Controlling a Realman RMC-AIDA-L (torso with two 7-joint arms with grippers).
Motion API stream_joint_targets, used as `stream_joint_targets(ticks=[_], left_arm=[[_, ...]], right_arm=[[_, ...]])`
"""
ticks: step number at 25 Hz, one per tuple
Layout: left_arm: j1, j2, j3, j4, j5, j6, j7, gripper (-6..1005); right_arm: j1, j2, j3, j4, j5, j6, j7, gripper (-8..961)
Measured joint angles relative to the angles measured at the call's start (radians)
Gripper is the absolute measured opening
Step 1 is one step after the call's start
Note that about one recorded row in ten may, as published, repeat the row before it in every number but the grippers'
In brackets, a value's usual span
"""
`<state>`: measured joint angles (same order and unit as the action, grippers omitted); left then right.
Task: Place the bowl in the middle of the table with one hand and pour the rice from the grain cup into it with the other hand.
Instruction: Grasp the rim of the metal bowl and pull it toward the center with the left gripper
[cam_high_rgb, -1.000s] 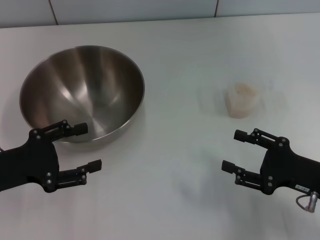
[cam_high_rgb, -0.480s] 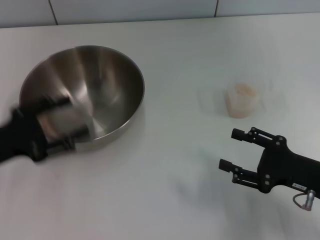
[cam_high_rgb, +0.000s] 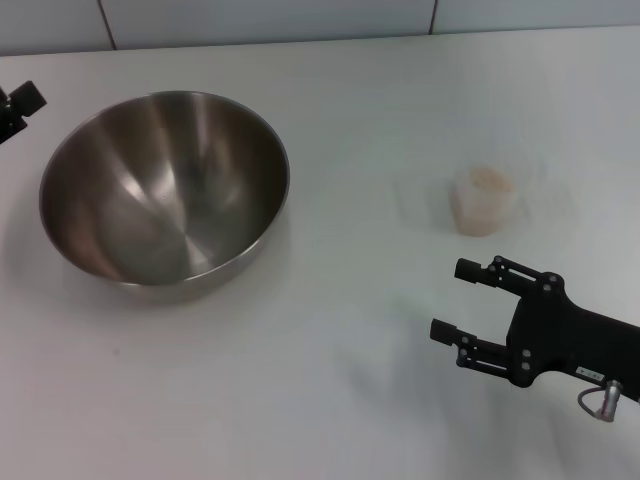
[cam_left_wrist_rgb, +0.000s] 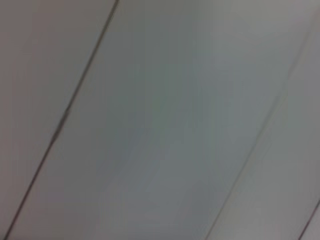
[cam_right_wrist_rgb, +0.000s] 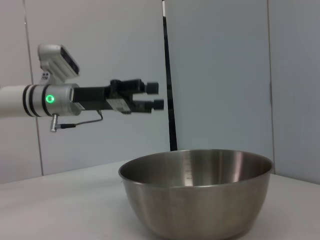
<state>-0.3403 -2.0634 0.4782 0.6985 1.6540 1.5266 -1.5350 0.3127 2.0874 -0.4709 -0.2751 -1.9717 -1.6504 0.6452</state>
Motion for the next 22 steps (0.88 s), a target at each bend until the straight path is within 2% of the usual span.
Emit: stream_joint_targets(ticks=[5,7,10,13,16,19,22], left_arm=[[-0.002,0.010,0.045,0.065,0.093,-0.098,-0.156,804],[-0.004,0.010,0.046,0.079,0.116,-0.101,-0.175,802],[-0.006,0.004,0.050,0.169,0.221,-0.125,-0.291,800],[-0.009,0.003,0.076,0.196,0.298,-0.171,-0.350,798],[-0.009,0.002,0.106,0.202,0.323,-0.201,-0.367,796],[-0.002,-0.002,0.178,0.203,0.333,-0.265,-0.371,794],[-0.001,-0.002,0.196,0.201,0.333,-0.287,-0.372,792]], right_arm=[[-0.002,0.000,0.000,0.002,0.002,0.000,-0.002,775],[-0.001,0.000,0.000,0.003,0.002,0.000,-0.002,776],[0.000,0.000,0.000,0.005,0.004,0.000,-0.002,776],[0.001,0.000,0.001,0.005,0.005,0.001,-0.002,775],[0.001,0.000,0.002,0.005,0.006,0.001,-0.002,775],[0.002,-0.001,0.005,0.005,0.006,0.001,-0.002,776],[0.002,-0.001,0.006,0.005,0.006,0.002,-0.003,776]])
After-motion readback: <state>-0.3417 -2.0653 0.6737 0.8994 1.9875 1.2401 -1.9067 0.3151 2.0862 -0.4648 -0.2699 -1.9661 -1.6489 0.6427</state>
